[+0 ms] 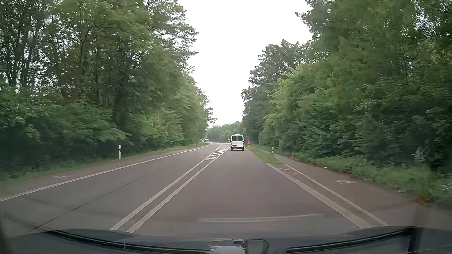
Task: Follow the waypoints while adhering to traffic rules and regulations
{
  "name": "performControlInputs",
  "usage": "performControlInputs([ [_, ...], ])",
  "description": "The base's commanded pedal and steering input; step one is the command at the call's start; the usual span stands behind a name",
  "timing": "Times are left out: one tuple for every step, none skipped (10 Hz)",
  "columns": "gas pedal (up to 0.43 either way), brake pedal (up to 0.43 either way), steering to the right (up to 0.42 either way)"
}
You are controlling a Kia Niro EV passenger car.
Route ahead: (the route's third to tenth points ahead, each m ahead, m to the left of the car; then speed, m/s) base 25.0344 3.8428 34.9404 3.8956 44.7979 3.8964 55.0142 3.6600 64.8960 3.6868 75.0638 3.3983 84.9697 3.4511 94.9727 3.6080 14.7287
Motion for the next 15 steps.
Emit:
performControlInputs([
  [0.067, 0.000, 0.002],
  [0.067, 0.000, 0.002],
  [0.067, 0.000, 0.002],
  [0.067, 0.000, 0.002],
  [0.067, 0.000, 0.002],
  [0.067, 0.000, 0.002],
  [0.067, 0.000, 0.002],
  [0.067, 0.000, 0.002],
  [0.067, 0.000, 0.002],
  [0.067, 0.000, 0.002],
  [0.067, 0.000, 0.002],
  [0.067, 0.000, 0.002],
  [0.067, 0.000, 0.002],
  [0.067, 0.000, 0.002],
  [0.067, 0.000, 0.002],
])
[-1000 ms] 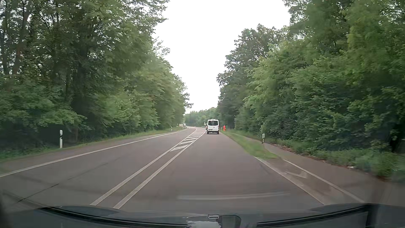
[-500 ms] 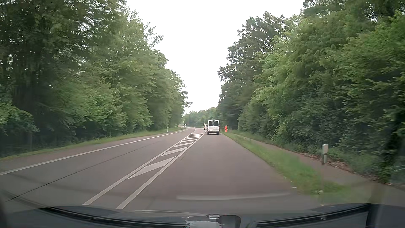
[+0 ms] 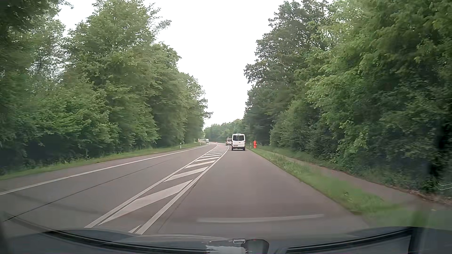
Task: Follow the waypoints while adhering to traffic rules and regulations
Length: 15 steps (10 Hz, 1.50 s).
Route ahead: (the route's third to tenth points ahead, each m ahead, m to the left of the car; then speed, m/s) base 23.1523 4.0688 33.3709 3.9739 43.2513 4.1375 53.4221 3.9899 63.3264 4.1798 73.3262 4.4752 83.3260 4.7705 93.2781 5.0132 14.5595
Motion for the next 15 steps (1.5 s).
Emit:
performControlInputs([
  [0.067, 0.000, 0.002],
  [0.067, 0.000, 0.002],
  [0.067, 0.000, 0.002],
  [0.067, 0.000, 0.002],
  [0.067, 0.000, 0.002],
  [0.067, 0.000, 0.002],
  [0.067, 0.000, 0.002],
  [0.067, 0.000, 0.002],
  [0.067, 0.000, 0.002],
  [0.067, 0.000, 0.002],
  [0.067, 0.000, 0.002],
  [0.067, 0.000, 0.002],
  [0.067, 0.000, 0.002],
  [0.067, 0.000, 0.002],
  [0.067, 0.000, 0.002],
])
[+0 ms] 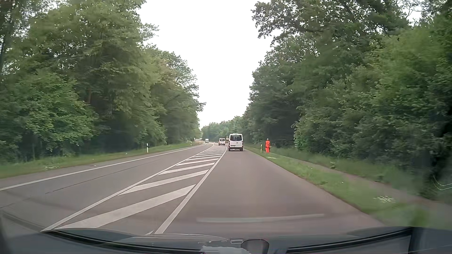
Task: Follow the waypoints while adhering to traffic rules and regulations
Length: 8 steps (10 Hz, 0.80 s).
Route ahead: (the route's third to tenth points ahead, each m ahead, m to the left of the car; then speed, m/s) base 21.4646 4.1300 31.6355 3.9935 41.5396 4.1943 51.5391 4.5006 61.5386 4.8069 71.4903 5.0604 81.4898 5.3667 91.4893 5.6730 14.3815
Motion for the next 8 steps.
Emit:
performControlInputs([
  [0.067, 0.000, 0.002],
  [0.067, 0.000, 0.003],
  [0.067, 0.000, 0.003],
  [0.067, 0.000, 0.003],
  [0.067, 0.000, 0.003],
  [0.067, 0.000, 0.003],
  [0.067, 0.000, 0.003],
  [0.067, 0.000, 0.003],
])
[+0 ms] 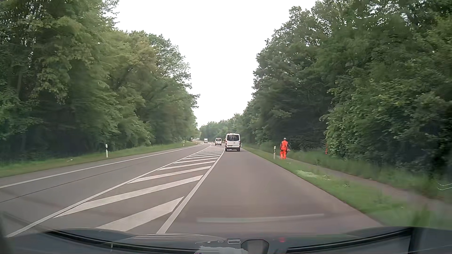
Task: Follow the waypoints while adhering to traffic rules and regulations
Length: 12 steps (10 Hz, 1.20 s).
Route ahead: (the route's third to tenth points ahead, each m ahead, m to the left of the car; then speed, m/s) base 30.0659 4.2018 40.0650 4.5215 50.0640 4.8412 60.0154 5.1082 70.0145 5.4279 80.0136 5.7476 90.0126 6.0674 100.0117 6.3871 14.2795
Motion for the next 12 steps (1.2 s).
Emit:
performControlInputs([
  [0.067, 0.000, 0.002],
  [0.067, 0.000, 0.002],
  [0.067, 0.000, 0.001],
  [0.067, 0.000, 0.001],
  [0.067, 0.000, 0.001],
  [0.067, 0.000, 0.000],
  [0.067, 0.000, 0.000],
  [0.067, 0.000, 0.000],
  [0.067, 0.000, 0.000],
  [0.067, 0.000, 0.000],
  [0.067, 0.000, 0.000],
  [0.067, 0.000, 0.000],
])
